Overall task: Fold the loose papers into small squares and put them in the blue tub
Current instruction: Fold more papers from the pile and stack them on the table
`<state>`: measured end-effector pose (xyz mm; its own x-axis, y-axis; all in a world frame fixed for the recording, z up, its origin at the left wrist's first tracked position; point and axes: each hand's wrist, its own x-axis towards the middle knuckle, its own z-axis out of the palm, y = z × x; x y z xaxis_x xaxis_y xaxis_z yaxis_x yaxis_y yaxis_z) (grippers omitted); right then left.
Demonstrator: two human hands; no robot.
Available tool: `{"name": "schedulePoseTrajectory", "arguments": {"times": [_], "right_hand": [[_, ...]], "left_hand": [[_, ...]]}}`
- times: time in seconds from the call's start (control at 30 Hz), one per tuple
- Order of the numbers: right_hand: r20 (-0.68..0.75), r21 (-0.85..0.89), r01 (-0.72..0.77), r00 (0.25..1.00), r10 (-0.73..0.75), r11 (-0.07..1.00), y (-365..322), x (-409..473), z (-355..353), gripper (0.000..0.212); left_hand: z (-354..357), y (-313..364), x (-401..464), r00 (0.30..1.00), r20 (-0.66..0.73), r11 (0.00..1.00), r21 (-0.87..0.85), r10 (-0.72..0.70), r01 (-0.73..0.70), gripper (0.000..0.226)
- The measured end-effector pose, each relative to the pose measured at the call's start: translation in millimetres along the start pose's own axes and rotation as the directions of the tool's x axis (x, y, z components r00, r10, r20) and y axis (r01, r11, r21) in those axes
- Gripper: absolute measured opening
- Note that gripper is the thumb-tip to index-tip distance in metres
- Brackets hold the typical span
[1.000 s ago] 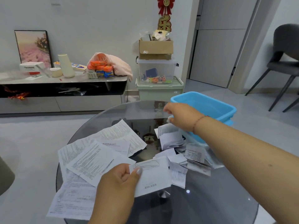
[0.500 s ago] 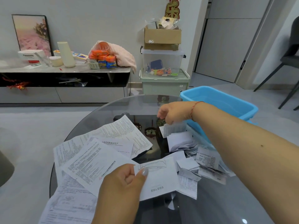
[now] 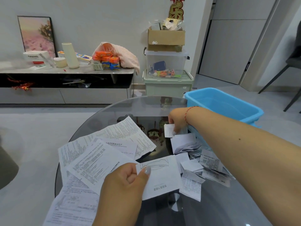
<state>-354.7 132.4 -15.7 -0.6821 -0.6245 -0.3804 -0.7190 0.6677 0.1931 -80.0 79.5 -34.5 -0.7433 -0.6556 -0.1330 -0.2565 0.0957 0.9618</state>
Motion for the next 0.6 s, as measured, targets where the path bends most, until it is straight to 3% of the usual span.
{"name": "schedulePoseTrajectory", "arguments": {"times": [0.13,0.2,0.33,0.43,0.6], "right_hand": [[-0.068,-0.023,0.052,0.996,-0.053,0.998,-1.1,-10.9,-7.5,0.02],[-0.197,0.086,0.109,0.976,-0.09,0.99,-3.3,-31.5,-24.1,0.031],[-0.412,0.35,0.469,0.854,-0.317,0.811,-23.7,-99.8,-47.0,0.037],[-0.349,0.285,0.656,0.75,-0.562,0.699,-49.4,-139.7,-32.8,0.036],[-0.271,0.327,0.581,0.813,-0.515,0.745,-64.4,-149.7,0.9,0.024]], "left_hand": [[-3.7,0.9,-0.5,1.0,-0.005,1.0,-0.004,0.015,-0.015,0.027],[-5.5,1.5,-0.7,1.0,-0.006,1.0,0.016,0.019,-0.019,0.029],[-10.5,-3.8,2.0,0.999,0.002,0.998,0.041,0.041,-0.041,0.037],[-11.6,-9.2,5.7,0.996,0.043,0.997,-0.003,0.079,-0.079,0.037],[-12.0,-3.8,-3.1,0.978,0.19,0.987,-0.148,0.085,-0.057,0.032]]}}
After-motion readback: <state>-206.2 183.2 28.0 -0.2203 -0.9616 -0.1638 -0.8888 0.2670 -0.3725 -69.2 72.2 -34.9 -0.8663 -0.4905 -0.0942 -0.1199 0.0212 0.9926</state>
